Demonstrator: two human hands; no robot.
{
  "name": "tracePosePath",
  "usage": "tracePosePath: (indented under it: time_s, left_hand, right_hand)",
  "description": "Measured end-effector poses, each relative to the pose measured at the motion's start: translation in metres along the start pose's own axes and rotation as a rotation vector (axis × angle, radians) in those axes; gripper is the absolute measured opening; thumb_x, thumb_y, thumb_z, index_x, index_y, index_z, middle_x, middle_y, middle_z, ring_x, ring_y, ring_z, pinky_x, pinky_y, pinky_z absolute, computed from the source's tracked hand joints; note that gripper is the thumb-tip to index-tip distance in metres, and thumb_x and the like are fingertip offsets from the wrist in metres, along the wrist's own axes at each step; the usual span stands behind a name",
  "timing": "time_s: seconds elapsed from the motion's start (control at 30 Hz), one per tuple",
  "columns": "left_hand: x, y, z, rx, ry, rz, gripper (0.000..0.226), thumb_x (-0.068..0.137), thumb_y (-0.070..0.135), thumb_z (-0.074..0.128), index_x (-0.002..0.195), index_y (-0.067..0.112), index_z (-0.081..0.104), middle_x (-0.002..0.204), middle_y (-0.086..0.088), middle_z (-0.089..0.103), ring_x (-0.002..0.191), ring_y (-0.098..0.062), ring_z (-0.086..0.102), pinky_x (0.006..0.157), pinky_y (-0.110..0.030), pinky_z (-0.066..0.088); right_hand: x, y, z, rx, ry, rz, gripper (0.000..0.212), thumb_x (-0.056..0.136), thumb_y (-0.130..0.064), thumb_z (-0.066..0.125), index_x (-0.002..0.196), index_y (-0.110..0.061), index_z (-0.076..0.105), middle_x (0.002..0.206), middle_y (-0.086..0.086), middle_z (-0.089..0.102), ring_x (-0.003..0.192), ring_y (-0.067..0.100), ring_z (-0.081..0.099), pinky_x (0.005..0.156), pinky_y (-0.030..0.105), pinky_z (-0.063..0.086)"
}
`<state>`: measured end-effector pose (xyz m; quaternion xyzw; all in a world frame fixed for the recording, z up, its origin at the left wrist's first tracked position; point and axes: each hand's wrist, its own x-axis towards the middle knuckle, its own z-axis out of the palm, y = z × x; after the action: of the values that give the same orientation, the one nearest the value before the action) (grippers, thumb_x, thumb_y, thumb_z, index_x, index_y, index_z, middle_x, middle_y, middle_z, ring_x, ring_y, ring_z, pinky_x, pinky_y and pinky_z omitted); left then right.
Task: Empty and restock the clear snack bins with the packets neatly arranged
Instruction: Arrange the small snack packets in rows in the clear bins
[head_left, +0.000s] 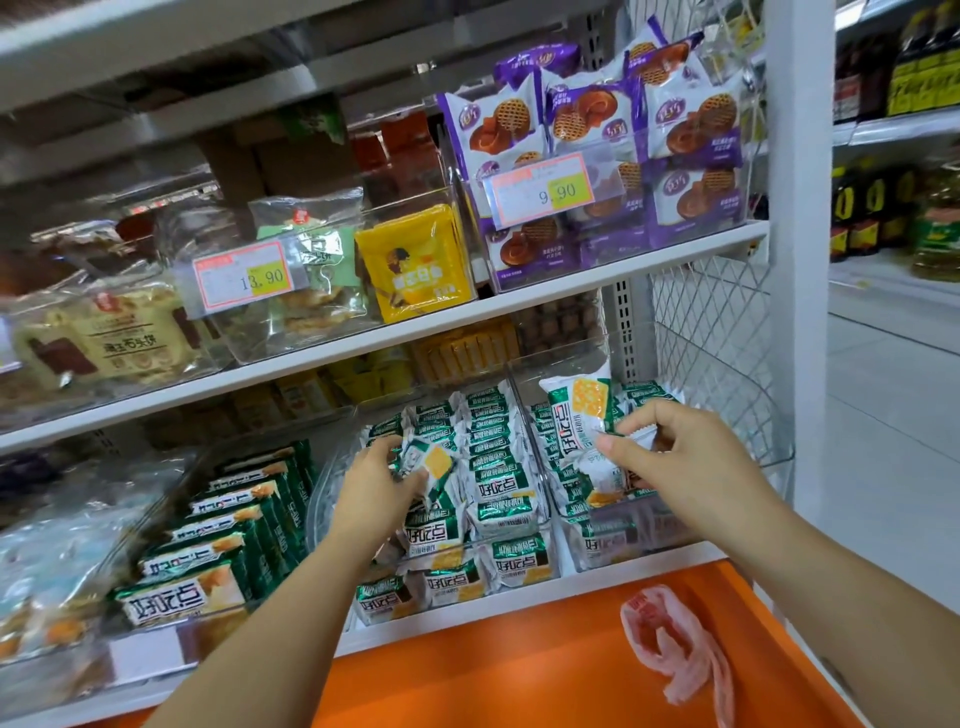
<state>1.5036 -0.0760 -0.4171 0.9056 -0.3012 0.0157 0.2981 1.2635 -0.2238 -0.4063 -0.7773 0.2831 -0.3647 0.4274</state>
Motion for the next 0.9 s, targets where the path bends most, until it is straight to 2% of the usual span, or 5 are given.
tracePosePath:
  time_s: [0.17, 0.37, 0.57, 0.7, 0.9]
  left_hand:
    - [-0.008, 0.012, 0.007, 0.247, 0.055, 0.348, 0.027, 0.093, 0.036, 0.057, 0.119, 0.027, 0.061, 0.124, 0.004, 0.055, 0.105, -0.017, 0.056, 0.093, -0.033, 0.044]
    - [-0.016, 0.029, 0.024, 0.599, -0.363, 0.452, 0.041, 0.092, 0.051, 0.053, 0.128, 0.032, 0.055, 0.126, 0.006, 0.054, 0.108, -0.016, 0.056, 0.091, -0.036, 0.048]
    - [-0.016, 0.029, 0.028, 0.323, -0.251, 0.402, 0.011, 0.095, 0.017, 0.056, 0.1, 0.015, 0.064, 0.103, -0.002, 0.062, 0.089, -0.02, 0.062, 0.079, -0.035, 0.053]
    - [-0.022, 0.027, 0.021, -0.045, -0.252, 0.261, 0.015, 0.099, 0.022, 0.049, 0.086, 0.027, 0.054, 0.077, 0.0, 0.071, 0.074, -0.027, 0.069, 0.068, -0.042, 0.057]
    - [-0.032, 0.024, 0.017, -0.216, -0.208, 0.334, 0.014, 0.097, 0.023, 0.05, 0.085, 0.023, 0.055, 0.105, 0.012, 0.063, 0.061, -0.012, 0.06, 0.051, -0.026, 0.048]
  right_hand:
    - [0.002, 0.002, 0.001, -0.004, -0.012, 0.012, 0.015, 0.082, -0.037, 0.07, 0.084, -0.024, 0.062, 0.053, -0.001, 0.048, 0.055, 0.016, 0.054, 0.048, 0.021, 0.031]
    - [0.003, 0.002, 0.003, 0.0, -0.007, 0.02, 0.016, 0.082, -0.037, 0.07, 0.086, -0.023, 0.062, 0.056, -0.001, 0.047, 0.055, 0.014, 0.049, 0.051, 0.022, 0.029]
    - [0.002, 0.001, 0.001, 0.009, -0.01, 0.018, 0.016, 0.082, -0.038, 0.07, 0.085, -0.024, 0.061, 0.06, -0.003, 0.046, 0.056, 0.011, 0.044, 0.052, 0.022, 0.029]
    - [0.003, 0.002, -0.001, 0.014, -0.004, 0.026, 0.017, 0.083, -0.037, 0.069, 0.087, -0.022, 0.062, 0.062, -0.01, 0.045, 0.06, 0.005, 0.045, 0.053, 0.02, 0.028]
    - [0.002, -0.001, -0.002, 0.01, 0.0, 0.022, 0.016, 0.083, -0.037, 0.069, 0.086, -0.023, 0.061, 0.06, -0.01, 0.045, 0.055, 0.005, 0.044, 0.051, 0.018, 0.027]
